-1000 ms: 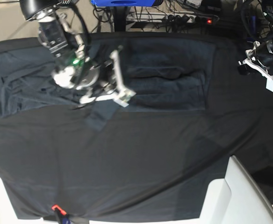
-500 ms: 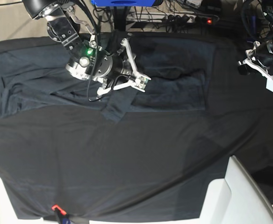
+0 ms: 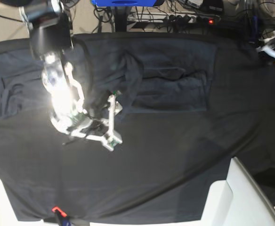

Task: Fold the T-shirt properly
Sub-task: 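Drag the gathered fabric with the right gripper across the shirt body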

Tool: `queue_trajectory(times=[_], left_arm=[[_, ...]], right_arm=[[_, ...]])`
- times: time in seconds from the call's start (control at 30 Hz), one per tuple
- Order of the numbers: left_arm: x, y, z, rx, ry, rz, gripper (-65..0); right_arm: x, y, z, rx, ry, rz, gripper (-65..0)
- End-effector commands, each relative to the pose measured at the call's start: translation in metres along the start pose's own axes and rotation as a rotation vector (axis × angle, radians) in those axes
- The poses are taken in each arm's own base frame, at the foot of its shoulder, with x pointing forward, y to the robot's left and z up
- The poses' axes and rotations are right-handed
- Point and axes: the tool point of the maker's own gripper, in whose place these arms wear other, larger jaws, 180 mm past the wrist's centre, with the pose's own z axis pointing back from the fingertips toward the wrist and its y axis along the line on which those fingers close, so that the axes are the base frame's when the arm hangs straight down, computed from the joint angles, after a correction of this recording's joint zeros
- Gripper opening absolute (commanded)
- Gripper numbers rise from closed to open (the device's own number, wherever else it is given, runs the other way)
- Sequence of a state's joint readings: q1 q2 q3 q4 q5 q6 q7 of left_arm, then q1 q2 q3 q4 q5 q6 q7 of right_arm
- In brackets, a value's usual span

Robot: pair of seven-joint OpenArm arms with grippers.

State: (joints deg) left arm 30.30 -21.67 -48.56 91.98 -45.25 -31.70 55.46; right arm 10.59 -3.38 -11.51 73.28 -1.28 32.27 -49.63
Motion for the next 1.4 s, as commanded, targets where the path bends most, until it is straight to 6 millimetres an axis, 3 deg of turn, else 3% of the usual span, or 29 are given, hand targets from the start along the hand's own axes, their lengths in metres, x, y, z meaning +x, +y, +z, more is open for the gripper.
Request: queue_trajectory(times=[0.0, 0.23, 0.53, 0.8, 0.9, 1.13, 1.2, 1.3, 1.37], left_arm=[[0.006, 0.006, 0.01, 0.012, -0.032, -0.012, -65.0], [-0.006, 0.029, 0.041, 0.056, -0.057, -0.04, -65.0], [-0.009, 0.029, 0.041, 0.056, -0.048, -0.036, -65.0], [-0.015, 0.032, 0.04, 0.082, -0.018, -0.049, -65.0], [-0.026, 0.037, 0.037, 0.124, 0.023, -0.064, -65.0], [-0.032, 0.038, 0.031, 0.154, 0.044, -0.065, -65.0], [-0.032, 0.038, 0.031, 0.154, 0.044, -0.065, -65.0], [-0.032, 0.038, 0.031, 0.155, 0.045, -0.066, -65.0], [-0.032, 0.038, 0.031, 0.155, 0.045, -0.066, -65.0]], right_arm=[[0.018, -0.006, 0.001, -0.008, -0.042, 0.0, -29.7], [0.01, -0.004, -0.019, 0.036, -0.039, -0.03, -33.0], [0.005, -0.008, -0.027, 0.048, -0.025, -0.044, -33.0], [-0.002, -0.045, -0.016, -0.002, -0.051, -0.167, -32.0], [-0.002, -0.046, -0.016, -0.003, -0.051, -0.169, -32.0], [-0.006, -0.039, -0.022, 0.017, -0.033, -0.172, -33.2], [-0.008, -0.037, -0.023, 0.023, -0.026, -0.174, -39.2], [-0.008, -0.037, -0.023, 0.024, -0.027, -0.176, -56.1], [-0.008, -0.037, -0.023, 0.024, -0.027, -0.176, -63.3]])
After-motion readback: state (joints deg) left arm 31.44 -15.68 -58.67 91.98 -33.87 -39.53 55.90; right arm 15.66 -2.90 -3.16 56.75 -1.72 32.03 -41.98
